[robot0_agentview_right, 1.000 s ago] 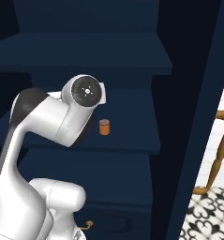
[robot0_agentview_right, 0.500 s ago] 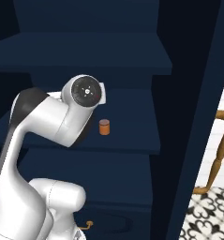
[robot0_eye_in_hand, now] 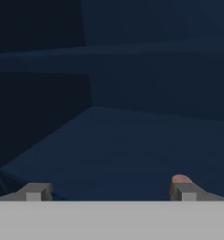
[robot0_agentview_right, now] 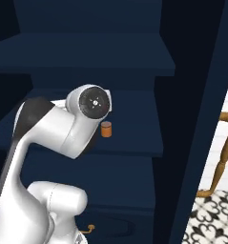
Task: From the different types of pastries on the counter, select a croissant and place it on the cutting board. Then retrieve a jar of jam from the cabinet and place it alongside the croissant on the cutting board.
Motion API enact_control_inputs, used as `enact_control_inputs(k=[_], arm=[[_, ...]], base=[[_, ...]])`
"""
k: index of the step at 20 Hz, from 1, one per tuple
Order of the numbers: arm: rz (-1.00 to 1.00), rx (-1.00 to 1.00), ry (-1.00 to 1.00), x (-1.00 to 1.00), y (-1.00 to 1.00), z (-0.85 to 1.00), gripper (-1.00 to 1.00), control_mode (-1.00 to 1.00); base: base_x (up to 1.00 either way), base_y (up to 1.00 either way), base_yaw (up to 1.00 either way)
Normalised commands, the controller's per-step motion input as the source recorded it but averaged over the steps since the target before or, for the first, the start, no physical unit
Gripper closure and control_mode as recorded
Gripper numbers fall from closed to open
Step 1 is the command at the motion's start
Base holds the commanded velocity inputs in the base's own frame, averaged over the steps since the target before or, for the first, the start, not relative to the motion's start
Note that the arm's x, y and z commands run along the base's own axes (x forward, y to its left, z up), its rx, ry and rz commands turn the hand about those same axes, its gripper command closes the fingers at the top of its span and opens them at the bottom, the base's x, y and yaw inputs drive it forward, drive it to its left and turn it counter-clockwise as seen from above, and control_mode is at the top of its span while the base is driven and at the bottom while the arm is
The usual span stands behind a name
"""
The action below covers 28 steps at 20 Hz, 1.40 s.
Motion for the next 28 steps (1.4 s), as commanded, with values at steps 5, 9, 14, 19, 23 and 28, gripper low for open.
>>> enact_control_inputs(k=[5, 9, 14, 19, 23, 28], arm=[[0.06, 0.01, -0.01, -0.29, -0.29, -1.00, -1.00, -1.00], [0.08, -0.02, -0.01, 0.36, 0.25, -0.83, -1.00, -1.00], [-0.12, 0.08, 0.00, 0.90, 0.11, -0.42, -1.00, -1.00], [-0.01, 0.14, 0.00, 0.50, -0.57, -0.43, -1.00, -1.00], [0.05, 0.02, 0.00, 0.00, -0.10, -0.13, -1.00, -1.00], [0.01, 0.06, -0.05, 0.45, -0.03, -0.11, -1.00, -1.00]], base=[[0.00, 0.00, 0.00], [0.00, 0.00, 0.00], [0.00, 0.00, 0.00], [0.00, 0.00, 0.00], [0.00, 0.00, 0.00], [0.00, 0.00, 0.00]])
